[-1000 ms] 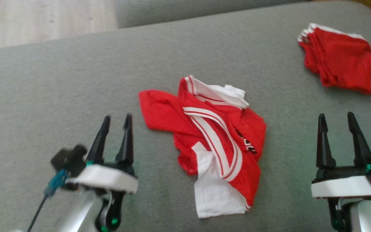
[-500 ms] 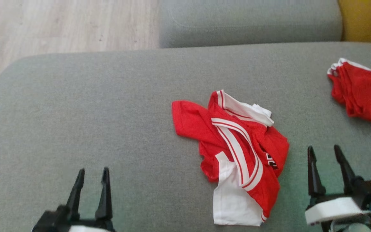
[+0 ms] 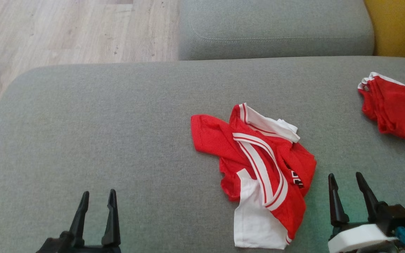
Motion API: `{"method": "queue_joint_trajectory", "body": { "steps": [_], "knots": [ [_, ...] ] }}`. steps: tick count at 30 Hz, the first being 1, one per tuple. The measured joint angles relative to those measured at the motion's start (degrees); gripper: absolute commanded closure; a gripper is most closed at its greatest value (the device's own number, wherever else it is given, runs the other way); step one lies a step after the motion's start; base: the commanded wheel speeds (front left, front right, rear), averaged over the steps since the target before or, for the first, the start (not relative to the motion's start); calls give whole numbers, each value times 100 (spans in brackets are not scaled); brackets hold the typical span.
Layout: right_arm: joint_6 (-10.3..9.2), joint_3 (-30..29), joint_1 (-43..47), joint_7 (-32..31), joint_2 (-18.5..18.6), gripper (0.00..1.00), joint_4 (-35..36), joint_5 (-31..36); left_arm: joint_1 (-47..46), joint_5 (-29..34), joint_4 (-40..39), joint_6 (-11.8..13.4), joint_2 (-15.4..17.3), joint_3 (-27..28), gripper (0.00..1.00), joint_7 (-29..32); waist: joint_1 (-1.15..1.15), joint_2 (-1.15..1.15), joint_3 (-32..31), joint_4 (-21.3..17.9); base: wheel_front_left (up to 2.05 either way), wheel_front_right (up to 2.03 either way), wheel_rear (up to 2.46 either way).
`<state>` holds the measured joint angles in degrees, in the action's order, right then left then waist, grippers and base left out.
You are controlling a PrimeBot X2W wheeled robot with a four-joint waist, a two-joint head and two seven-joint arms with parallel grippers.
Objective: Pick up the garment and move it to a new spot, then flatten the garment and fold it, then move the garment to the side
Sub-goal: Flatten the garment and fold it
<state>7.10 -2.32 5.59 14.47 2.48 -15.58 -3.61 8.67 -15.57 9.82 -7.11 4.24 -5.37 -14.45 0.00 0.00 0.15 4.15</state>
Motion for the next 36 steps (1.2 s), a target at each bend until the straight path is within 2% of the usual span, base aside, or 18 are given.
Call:
{"method": "queue_joint_trajectory", "body": {
  "steps": [9,14,17,28,33,34,35,36],
  "knots": [
    [0,414,-7,-21,3,0,497,-64,-2,0,56,-5,-67,20,0,0,0,0,20,-92,0,0,0],
    [0,1210,209,-725,3,0,818,252,-3,-2,55,-46,-94,12,0,0,0,0,39,-86,0,0,0],
    [0,1488,584,-1063,2,0,859,333,-18,-7,54,-47,-97,-1,0,0,0,0,86,-54,0,0,0],
    [0,1397,909,-1801,2,0,836,1117,-190,-51,24,-47,-104,-7,0,0,0,0,343,69,0,0,0],
    [0,1311,899,-2001,2,0,793,1172,-276,-57,24,-47,-104,-11,0,0,0,0,443,119,0,0,0],
    [0,1315,896,-2037,2,47,792,1129,-283,-57,24,-47,-104,-11,0,0,0,0,457,127,0,0,0],
    [0,1317,888,-2037,2,100,803,1034,-283,-57,25,-47,-104,-11,0,0,1,0,465,133,0,0,0],
    [0,1317,876,-2038,2,100,825,962,-283,-57,26,-47,-104,-11,0,0,0,0,471,133,0,0,0]
  ]
}}
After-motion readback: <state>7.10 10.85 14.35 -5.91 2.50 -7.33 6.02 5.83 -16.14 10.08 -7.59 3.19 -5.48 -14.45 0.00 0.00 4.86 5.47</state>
